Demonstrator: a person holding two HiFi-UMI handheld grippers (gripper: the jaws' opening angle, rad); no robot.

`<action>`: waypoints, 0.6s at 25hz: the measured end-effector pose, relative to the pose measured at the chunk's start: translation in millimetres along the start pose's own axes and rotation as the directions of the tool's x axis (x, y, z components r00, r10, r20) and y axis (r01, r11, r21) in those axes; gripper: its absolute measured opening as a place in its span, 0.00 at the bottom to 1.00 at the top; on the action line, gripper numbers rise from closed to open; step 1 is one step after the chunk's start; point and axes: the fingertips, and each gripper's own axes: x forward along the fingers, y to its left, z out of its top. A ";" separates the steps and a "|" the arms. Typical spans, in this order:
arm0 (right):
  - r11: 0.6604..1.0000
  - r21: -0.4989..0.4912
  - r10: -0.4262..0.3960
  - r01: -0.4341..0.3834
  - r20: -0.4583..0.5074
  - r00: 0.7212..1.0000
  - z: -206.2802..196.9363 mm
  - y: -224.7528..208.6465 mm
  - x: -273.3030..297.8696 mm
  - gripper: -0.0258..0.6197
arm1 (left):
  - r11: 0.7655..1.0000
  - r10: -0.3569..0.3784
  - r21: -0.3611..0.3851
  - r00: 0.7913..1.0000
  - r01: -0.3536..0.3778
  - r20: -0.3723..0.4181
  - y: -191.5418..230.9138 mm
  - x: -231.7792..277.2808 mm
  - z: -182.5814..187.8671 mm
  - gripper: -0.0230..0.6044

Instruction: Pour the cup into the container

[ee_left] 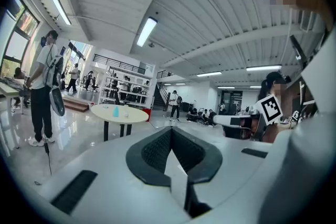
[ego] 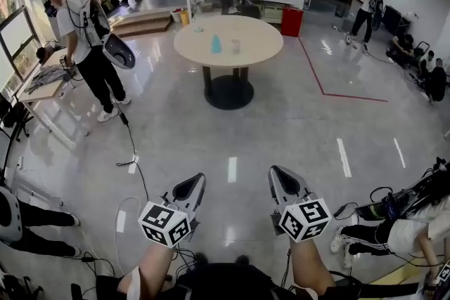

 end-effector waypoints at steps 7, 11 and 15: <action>1.000 -0.022 -0.008 0.008 0.008 1.000 3.4 35.7 3.9 0.05 | 1.000 0.012 -0.008 1.000 -0.012 0.003 20.8 -28.2 3.1 0.04; 0.999 -0.035 -0.016 0.016 0.003 1.000 0.0 45.7 3.2 0.05 | 0.999 -0.015 -0.030 1.000 0.015 0.001 26.1 -37.7 -0.5 0.04; 0.999 -0.029 -0.023 0.023 0.002 1.000 -0.5 55.7 7.1 0.05 | 0.999 -0.039 -0.030 0.999 0.040 0.014 30.5 -45.3 3.8 0.04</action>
